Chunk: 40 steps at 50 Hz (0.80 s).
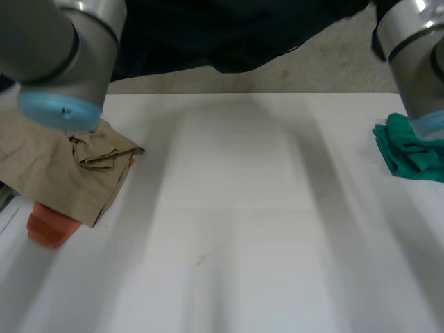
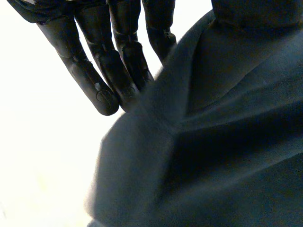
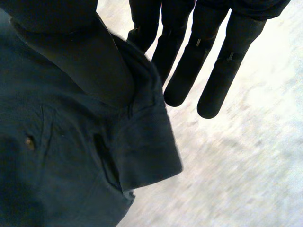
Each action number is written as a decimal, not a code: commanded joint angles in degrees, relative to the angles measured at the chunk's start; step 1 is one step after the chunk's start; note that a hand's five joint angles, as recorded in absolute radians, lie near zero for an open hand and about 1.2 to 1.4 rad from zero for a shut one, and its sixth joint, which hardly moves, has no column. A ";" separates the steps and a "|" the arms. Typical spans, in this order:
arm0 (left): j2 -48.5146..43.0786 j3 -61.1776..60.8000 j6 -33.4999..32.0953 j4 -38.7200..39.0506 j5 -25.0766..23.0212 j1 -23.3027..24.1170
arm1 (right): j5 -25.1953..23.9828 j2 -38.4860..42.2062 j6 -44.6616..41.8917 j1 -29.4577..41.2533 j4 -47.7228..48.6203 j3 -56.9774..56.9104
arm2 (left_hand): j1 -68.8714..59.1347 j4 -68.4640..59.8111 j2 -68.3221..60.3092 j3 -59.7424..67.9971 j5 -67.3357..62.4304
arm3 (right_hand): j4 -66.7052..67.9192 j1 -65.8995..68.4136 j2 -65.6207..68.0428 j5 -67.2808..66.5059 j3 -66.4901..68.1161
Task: Fold the laundry.
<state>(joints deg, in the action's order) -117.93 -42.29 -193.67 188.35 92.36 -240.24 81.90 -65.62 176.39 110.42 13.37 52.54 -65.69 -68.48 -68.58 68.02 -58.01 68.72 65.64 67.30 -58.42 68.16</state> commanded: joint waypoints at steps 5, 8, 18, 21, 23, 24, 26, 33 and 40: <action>-0.72 -28.60 0.05 -5.44 1.24 -0.31 | -10.61 6.63 -11.04 0.32 -9.50 20.81 | -14.31 -11.52 -11.42 11.98 -11.99 | 11.28 14.36 12.70 -11.58 11.84; -2.30 -31.96 0.40 -7.03 0.98 -0.40 | -11.50 8.92 -15.45 0.41 -9.68 24.88 | -14.31 -11.52 -11.42 11.98 -11.99 | 11.28 14.36 12.70 -11.58 11.84; -2.31 -33.38 0.40 -15.73 -1.13 0.56 | -6.94 8.85 -22.05 0.23 -13.37 29.63 | 35.78 38.57 38.66 -38.11 38.10 | -33.11 -30.03 -31.69 32.81 -32.55; 0.67 -33.99 0.40 -15.82 -0.86 -0.05 | -4.04 5.78 -21.44 0.24 -14.42 30.68 | 40.50 43.29 43.38 -42.83 42.82 | -45.07 -41.99 -43.65 44.77 -44.51; 2.95 -35.04 0.40 -16.08 -0.86 -0.40 | -2.98 2.71 -21.00 0.32 -14.86 32.08 | 43.52 46.31 46.40 -45.85 45.84 | -46.93 -43.85 -45.51 46.63 -46.37; 3.84 -35.57 0.40 -16.08 -0.86 -0.40 | -2.89 1.65 -20.82 0.32 -15.13 32.62 | 43.70 46.50 46.59 -46.03 46.02 | -47.27 -44.19 -45.85 46.97 -46.72; 5.33 -36.89 0.31 -16.17 -0.77 -0.49 | -3.06 -0.55 -20.65 -0.11 -15.57 34.11 | 44.04 46.83 46.92 -46.37 46.36 | -47.44 -44.36 -46.02 47.14 -46.89; 12.19 -46.89 -3.54 -17.05 -0.60 0.47 | -4.90 -7.94 -24.58 -1.61 -16.80 40.78 | 31.15 33.94 34.03 -33.48 33.47 | -41.91 -38.83 -40.50 41.61 -41.36; 12.73 -52.18 -6.98 -18.46 -0.42 4.08 | -10.00 -6.90 -33.47 -1.52 -16.10 44.48 | 2.51 5.30 5.39 -4.84 4.82 | -30.30 -27.22 -28.88 30.00 -29.74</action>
<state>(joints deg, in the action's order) -105.40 -90.26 -198.03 171.04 91.80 -238.92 76.08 -73.77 149.72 108.80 -3.32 94.43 -46.86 -44.62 -45.15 44.51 -34.40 29.18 29.12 28.87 -19.43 28.95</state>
